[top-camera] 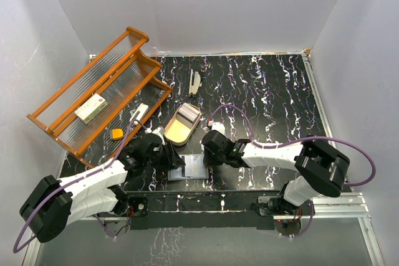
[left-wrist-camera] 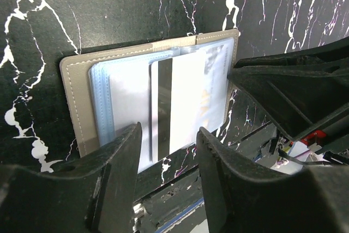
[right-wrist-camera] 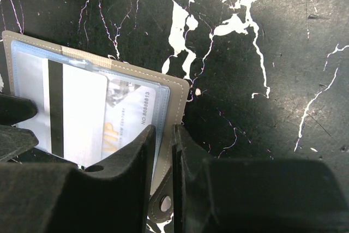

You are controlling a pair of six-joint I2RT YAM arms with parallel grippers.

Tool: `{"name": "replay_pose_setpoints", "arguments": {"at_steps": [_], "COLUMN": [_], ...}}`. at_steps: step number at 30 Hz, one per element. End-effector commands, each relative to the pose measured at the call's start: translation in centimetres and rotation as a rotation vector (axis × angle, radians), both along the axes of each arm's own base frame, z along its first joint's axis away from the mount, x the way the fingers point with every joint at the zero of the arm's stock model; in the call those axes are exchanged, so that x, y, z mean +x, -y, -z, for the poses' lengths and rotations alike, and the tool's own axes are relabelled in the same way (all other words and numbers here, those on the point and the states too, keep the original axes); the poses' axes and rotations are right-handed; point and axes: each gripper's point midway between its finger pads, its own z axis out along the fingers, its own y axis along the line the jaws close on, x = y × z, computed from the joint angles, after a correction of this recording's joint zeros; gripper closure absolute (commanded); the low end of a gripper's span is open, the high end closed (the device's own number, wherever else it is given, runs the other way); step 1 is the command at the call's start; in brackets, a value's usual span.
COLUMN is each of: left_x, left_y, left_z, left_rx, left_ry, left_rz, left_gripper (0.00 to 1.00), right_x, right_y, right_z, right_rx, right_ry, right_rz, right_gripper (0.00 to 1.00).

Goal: Put the credit cards into the card holder
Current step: Insert the credit card into the card holder.

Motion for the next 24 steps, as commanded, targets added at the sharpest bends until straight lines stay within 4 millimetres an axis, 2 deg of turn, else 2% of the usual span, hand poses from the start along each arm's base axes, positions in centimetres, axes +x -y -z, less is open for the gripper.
{"name": "replay_pose_setpoints", "arguments": {"at_steps": [1,12,24], "left_x": [0.8,0.5,0.6], "left_y": [-0.2,1.0,3.1], "left_z": [-1.2,-0.5,-1.0], "left_rx": [0.022,-0.030,-0.140], "left_ry": [0.046,0.045,0.020], "left_rz": [0.001,0.057,0.080], "left_gripper": [0.56,0.53,0.56], "right_x": [0.2,0.1,0.0], "right_y": [-0.4,-1.1,-1.8], "right_z": [-0.4,-0.4,-0.3], "right_rx": [0.008,0.036,0.080], "right_ry": [0.018,0.009,0.000], "right_rz": [-0.002,-0.010,-0.010], "right_gripper": [0.84,0.84,0.84]}}
